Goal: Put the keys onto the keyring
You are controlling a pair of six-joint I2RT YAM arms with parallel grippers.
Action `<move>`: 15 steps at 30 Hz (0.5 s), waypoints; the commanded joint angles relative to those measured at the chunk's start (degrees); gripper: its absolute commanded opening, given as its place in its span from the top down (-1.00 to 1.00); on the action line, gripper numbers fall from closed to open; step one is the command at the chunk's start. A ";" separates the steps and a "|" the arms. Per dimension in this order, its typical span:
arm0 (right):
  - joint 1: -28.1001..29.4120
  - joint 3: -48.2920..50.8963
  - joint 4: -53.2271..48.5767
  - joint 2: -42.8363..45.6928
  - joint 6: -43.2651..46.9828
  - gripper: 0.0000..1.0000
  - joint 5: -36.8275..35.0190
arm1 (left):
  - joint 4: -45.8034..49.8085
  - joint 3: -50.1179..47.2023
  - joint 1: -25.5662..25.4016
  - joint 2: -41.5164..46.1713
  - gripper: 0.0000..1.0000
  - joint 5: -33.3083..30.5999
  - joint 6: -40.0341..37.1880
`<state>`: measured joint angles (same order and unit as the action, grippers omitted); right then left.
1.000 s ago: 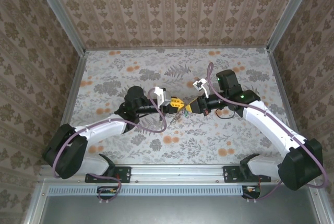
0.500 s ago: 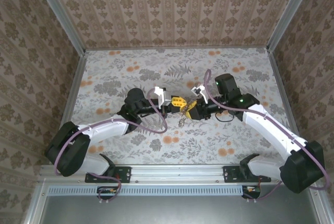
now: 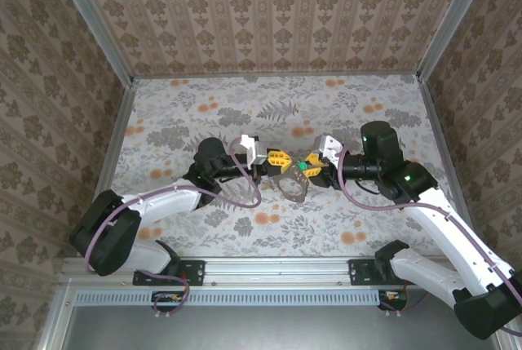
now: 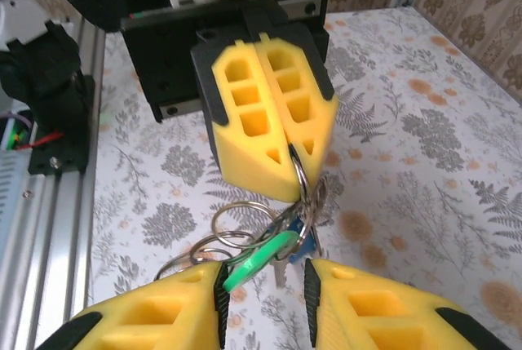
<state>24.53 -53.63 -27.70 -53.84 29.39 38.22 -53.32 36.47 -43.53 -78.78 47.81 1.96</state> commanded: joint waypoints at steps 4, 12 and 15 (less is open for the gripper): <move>0.31 -2.86 0.32 0.72 5.32 0.32 -3.66 | -0.44 2.44 -0.41 1.70 1.00 1.91 0.11; -0.18 -6.27 -0.17 1.60 8.23 0.33 -0.65 | 2.79 2.90 -0.50 2.59 1.00 2.72 -1.67; -0.36 -8.37 -2.78 -0.59 9.28 0.45 1.02 | 3.90 2.97 -0.47 2.92 1.00 3.98 -2.48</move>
<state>24.38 -59.35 -27.81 -53.21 36.23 36.71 -48.90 37.10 -43.53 -78.19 49.41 1.28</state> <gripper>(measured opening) 0.287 0.044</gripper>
